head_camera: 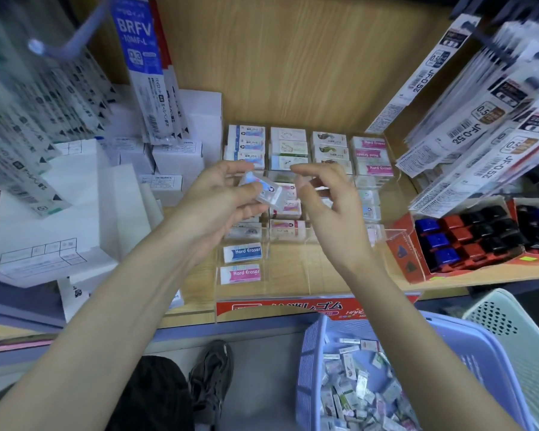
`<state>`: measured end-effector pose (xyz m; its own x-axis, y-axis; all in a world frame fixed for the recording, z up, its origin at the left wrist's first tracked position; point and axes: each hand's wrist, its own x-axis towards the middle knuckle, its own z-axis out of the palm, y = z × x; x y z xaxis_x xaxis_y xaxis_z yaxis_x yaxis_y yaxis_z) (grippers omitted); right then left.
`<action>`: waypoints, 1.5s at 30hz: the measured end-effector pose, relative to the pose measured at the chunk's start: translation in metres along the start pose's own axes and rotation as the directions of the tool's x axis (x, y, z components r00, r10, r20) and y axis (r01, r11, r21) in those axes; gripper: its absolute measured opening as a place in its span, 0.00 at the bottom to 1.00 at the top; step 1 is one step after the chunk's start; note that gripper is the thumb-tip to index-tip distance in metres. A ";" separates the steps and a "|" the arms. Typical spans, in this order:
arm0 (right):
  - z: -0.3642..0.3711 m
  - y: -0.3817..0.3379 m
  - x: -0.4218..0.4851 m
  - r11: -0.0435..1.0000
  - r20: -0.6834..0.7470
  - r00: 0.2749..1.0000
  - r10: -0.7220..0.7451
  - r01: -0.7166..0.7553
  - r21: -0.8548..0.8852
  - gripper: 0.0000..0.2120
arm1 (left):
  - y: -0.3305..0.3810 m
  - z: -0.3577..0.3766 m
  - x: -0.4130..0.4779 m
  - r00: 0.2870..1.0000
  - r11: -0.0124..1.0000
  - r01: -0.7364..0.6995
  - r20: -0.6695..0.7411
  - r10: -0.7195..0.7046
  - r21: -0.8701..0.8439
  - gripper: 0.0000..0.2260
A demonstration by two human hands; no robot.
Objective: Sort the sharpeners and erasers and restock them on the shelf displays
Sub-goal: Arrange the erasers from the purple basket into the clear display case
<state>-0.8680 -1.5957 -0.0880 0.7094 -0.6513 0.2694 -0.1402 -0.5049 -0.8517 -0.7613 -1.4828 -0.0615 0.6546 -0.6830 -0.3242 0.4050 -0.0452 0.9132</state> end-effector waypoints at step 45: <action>-0.128 0.056 -0.017 0.857 0.275 0.943 0.189 -0.022 -0.515 0.12 | -0.077 0.052 0.010 0.943 -0.211 -0.333 0.330 -0.052 0.919 0.35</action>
<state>-0.9768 -1.6854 -0.0830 0.8322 -0.5536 -0.0308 -0.4912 -0.7105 -0.5039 -0.8192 -1.5240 -0.1225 0.3856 -0.8818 -0.2715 -0.8901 -0.4330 0.1421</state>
